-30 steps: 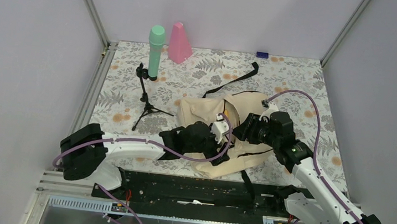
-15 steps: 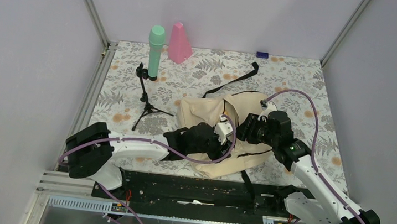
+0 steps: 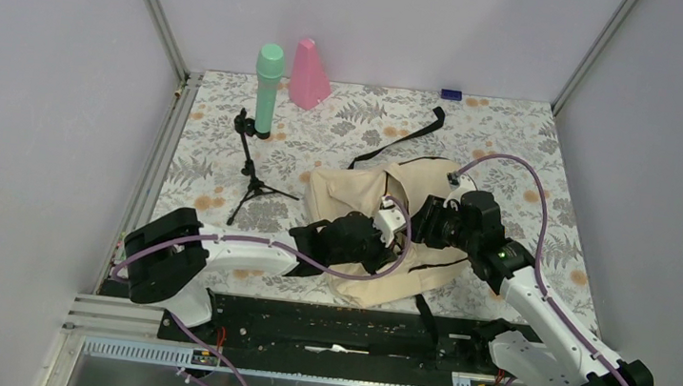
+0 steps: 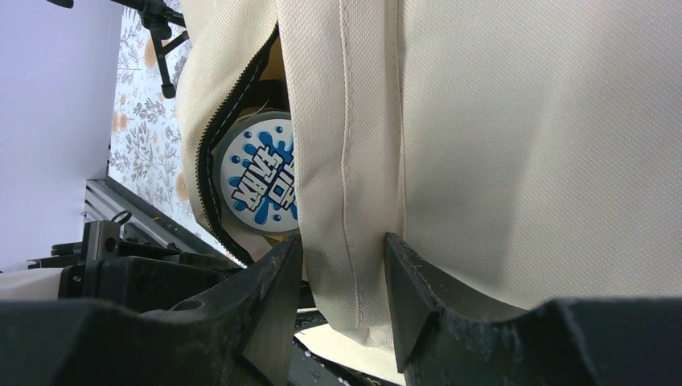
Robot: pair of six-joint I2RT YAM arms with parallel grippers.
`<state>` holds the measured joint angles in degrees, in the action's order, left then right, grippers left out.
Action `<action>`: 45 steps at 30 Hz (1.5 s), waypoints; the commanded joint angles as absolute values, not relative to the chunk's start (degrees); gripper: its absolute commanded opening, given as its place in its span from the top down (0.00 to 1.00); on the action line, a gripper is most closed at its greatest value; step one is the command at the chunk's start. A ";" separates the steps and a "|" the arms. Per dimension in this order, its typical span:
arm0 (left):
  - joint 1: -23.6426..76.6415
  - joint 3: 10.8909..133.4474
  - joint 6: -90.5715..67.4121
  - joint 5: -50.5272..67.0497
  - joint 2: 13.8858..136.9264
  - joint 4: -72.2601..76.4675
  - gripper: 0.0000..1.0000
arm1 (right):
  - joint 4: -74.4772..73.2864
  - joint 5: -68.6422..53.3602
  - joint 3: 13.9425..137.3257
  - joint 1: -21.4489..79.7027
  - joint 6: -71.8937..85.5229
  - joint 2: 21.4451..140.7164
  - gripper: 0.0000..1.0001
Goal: Pack the student bag
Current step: Zip the student bag at the center of the board.
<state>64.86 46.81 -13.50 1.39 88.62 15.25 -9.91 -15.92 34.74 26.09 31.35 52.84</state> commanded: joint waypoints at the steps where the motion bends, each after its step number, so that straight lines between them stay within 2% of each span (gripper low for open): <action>1: 65.13 49.17 -14.94 1.21 89.00 20.04 1.00 | -7.94 -16.05 34.87 26.54 31.51 52.37 0.52; 4: 65.13 49.22 -15.56 0.25 86.70 20.00 1.00 | -9.01 -15.59 34.86 26.54 31.01 51.76 0.50; 6: 65.13 49.21 -15.64 -2.58 85.25 19.91 1.00 | -9.81 -15.68 34.64 26.55 30.54 51.38 0.36; 8: 65.13 49.47 -15.73 -3.79 84.38 19.69 1.00 | -10.09 -16.84 34.26 26.54 29.54 50.82 0.29; 15: 64.91 53.26 -15.80 -8.40 83.95 14.16 1.00 | -10.99 -20.76 33.35 26.54 25.33 45.59 0.22; 23: 63.04 54.93 -16.45 -9.34 82.27 11.48 1.00 | -10.55 -23.93 32.49 29.76 17.05 41.78 0.22; 33: 61.31 55.53 -14.76 -9.76 80.03 10.40 1.00 | -10.54 -8.69 30.02 39.09 13.31 41.10 0.25; 45: 60.12 56.51 -13.45 -9.21 78.93 9.29 1.00 | -6.22 4.59 29.19 45.81 9.92 44.95 0.37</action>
<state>61.32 52.93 -14.74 -6.70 82.74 5.65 -8.27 -1.69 29.87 44.05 12.38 43.22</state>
